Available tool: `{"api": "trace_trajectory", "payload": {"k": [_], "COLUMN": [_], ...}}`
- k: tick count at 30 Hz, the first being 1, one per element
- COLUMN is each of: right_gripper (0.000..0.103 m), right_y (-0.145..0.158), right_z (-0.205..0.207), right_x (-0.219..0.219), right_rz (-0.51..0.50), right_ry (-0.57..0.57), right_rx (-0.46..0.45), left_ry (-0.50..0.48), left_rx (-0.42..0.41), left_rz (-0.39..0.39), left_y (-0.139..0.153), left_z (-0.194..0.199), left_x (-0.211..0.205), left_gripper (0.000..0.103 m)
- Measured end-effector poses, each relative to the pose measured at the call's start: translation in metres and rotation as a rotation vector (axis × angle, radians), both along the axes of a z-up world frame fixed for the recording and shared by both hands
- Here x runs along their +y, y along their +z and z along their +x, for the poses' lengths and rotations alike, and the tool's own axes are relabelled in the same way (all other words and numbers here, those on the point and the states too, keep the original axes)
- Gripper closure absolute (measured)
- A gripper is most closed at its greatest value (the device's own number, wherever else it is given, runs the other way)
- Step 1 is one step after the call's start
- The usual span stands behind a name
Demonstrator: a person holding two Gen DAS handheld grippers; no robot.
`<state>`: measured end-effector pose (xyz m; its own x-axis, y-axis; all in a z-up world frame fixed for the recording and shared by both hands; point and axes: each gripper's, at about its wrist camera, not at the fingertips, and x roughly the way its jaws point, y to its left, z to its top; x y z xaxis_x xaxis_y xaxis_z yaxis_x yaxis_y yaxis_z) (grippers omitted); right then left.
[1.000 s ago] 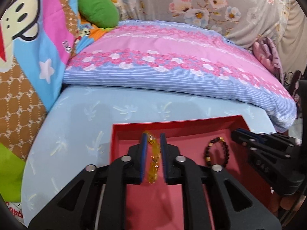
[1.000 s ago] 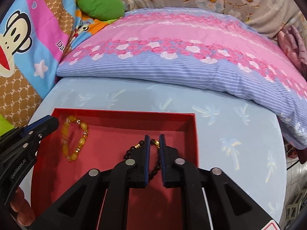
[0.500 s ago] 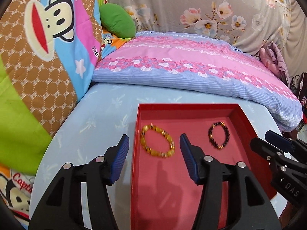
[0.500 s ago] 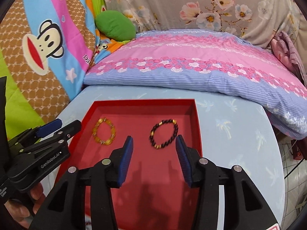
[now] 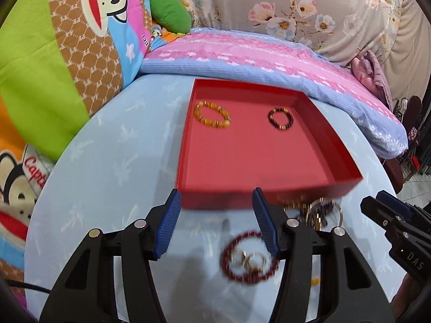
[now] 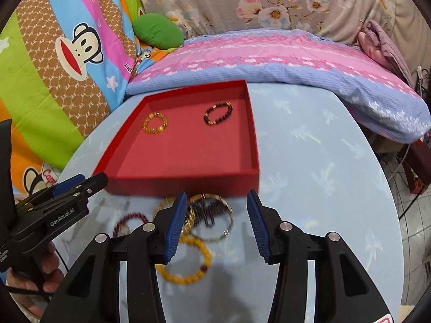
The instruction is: Organize jewelry
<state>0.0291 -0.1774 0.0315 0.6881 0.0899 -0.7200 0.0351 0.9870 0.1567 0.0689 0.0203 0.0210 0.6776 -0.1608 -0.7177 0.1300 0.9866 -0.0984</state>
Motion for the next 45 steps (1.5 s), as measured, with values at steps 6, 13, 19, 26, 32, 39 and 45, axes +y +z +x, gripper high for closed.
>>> {"api": "trace_trajectory", "payload": {"k": [6, 13, 19, 26, 32, 39, 45], "right_gripper": [0.057, 0.057, 0.06, 0.066, 0.076, 0.097, 0.098], "right_y": [-0.02, -0.035, -0.037, -0.042, -0.053, -0.06, -0.05], "right_z": [-0.027, -0.033, -0.019, 0.009, 0.023, 0.025, 0.009], "right_x": [-0.005, -0.007, -0.011, -0.01, -0.008, -0.008, -0.015], "right_rz": [0.007, 0.021, 0.013, 0.008, 0.021, 0.035, 0.051], "right_ry": [-0.017, -0.016, -0.025, -0.024, -0.014, 0.006, -0.016], "right_rx": [0.034, 0.059, 0.047, 0.046, 0.07, 0.084, 0.047], "left_ry": [-0.001, -0.008, -0.013, -0.015, -0.013, -0.017, -0.037], "left_rx": [0.047, 0.071, 0.065, 0.073, 0.081, 0.082, 0.083], "left_rz": [-0.032, -0.044, -0.056, -0.067, -0.071, -0.073, -0.075], "left_y": [-0.017, -0.024, -0.021, -0.023, -0.025, -0.026, -0.025], "left_z": [-0.028, -0.039, -0.035, -0.027, -0.021, -0.018, -0.018], "left_x": [0.0, -0.004, -0.008, -0.011, -0.012, -0.013, -0.02], "left_gripper": [0.051, 0.051, 0.049, 0.049, 0.049, 0.049, 0.049]}}
